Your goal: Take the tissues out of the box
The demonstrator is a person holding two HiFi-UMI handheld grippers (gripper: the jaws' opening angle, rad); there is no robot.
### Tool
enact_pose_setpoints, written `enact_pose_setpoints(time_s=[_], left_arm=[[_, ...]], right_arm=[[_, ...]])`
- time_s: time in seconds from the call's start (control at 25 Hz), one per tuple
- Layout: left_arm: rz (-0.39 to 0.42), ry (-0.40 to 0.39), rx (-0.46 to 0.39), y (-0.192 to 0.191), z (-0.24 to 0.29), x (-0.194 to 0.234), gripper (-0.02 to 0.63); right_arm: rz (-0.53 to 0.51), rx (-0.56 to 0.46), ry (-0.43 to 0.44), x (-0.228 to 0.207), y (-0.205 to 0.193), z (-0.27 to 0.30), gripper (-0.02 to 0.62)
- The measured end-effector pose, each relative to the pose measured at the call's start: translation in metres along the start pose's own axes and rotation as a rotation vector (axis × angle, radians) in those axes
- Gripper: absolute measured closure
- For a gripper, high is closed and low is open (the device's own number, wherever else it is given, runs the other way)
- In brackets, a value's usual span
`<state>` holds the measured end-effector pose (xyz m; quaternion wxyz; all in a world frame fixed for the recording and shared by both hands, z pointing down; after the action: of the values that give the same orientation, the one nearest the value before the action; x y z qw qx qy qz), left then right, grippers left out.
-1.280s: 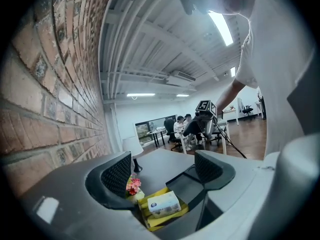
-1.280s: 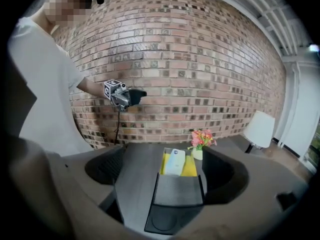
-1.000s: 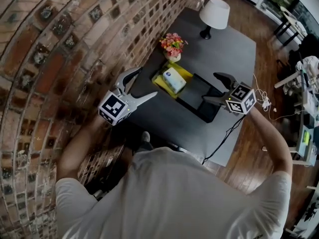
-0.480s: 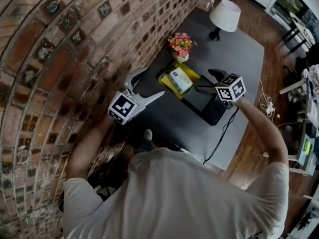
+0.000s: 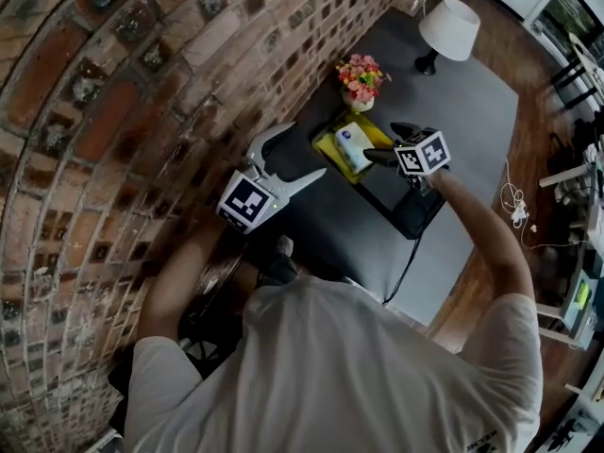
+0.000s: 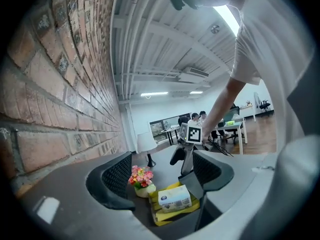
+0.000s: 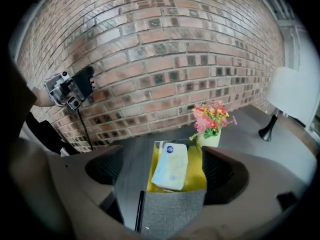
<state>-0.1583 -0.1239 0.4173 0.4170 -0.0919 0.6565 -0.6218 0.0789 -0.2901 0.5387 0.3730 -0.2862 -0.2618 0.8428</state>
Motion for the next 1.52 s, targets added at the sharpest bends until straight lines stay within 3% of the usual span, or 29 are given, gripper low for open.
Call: enact_pose_setpoints(time_s=[0.32,0.6,0.88,1.08,1.52], left_arm=[[-0.010,0.043,0.018,-0.003,-0.001,0.001,0.236],[-0.063,0.109,0.011,-0.009,-0.003,0.004,0.239],[-0.131,0.152,0.008,-0.017,-0.004,0.005,0.241],[-0.140,0.154,0.026,-0.025,-0.003,0.003,0.241],[-0.146,0.158,0.036,-0.027,-0.003,0.001,0.241]], right_arm=[[0.128,0.006,-0.018,-0.015,-0.005,0.054,0.106],[0.164,0.038,-0.036,-0.025,-0.006,0.094,0.106],[0.121,0.169,-0.090,-0.022,-0.022,0.133,0.106],[0.097,0.199,-0.168,-0.027,-0.027,0.148,0.092],[0.109,0.273,-0.250,-0.036,-0.031,0.166,0.092]])
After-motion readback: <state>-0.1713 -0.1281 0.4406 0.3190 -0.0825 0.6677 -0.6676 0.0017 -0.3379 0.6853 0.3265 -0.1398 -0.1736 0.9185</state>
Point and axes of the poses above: the fingertips, and each gripper's own axes: z forward along the fingers, x to its left, y out of its top, the point moved 8 cm from there along -z, backward along the fingers, and after that the axes turned 12 degrees about z, right-handed, at the moved point
